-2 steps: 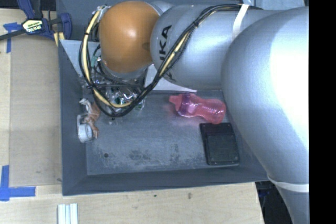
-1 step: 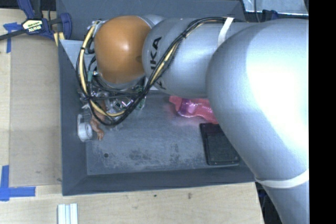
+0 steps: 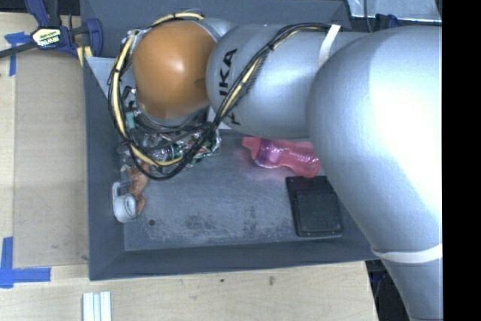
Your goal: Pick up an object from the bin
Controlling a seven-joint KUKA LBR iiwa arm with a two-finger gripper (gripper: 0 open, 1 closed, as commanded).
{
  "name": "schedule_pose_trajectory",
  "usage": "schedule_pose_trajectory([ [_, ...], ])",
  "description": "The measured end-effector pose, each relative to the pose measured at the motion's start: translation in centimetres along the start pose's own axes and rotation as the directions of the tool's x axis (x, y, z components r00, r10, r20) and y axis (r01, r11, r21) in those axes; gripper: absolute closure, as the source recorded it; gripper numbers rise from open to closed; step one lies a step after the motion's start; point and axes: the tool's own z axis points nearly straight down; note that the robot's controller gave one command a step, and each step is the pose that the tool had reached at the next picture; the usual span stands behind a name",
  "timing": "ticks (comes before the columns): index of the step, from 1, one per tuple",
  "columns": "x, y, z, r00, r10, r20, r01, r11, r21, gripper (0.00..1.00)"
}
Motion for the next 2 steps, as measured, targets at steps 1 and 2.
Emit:
schedule_pose_trajectory([
  [1,0.0,0.0,0.0,1.0,0.0,0.0,0.0,1.0,0.0,1.0],
  [2,0.07,0.09,-0.28,1.0,0.0,-0.002,0.0,1.0,-0.003,1.0],
])
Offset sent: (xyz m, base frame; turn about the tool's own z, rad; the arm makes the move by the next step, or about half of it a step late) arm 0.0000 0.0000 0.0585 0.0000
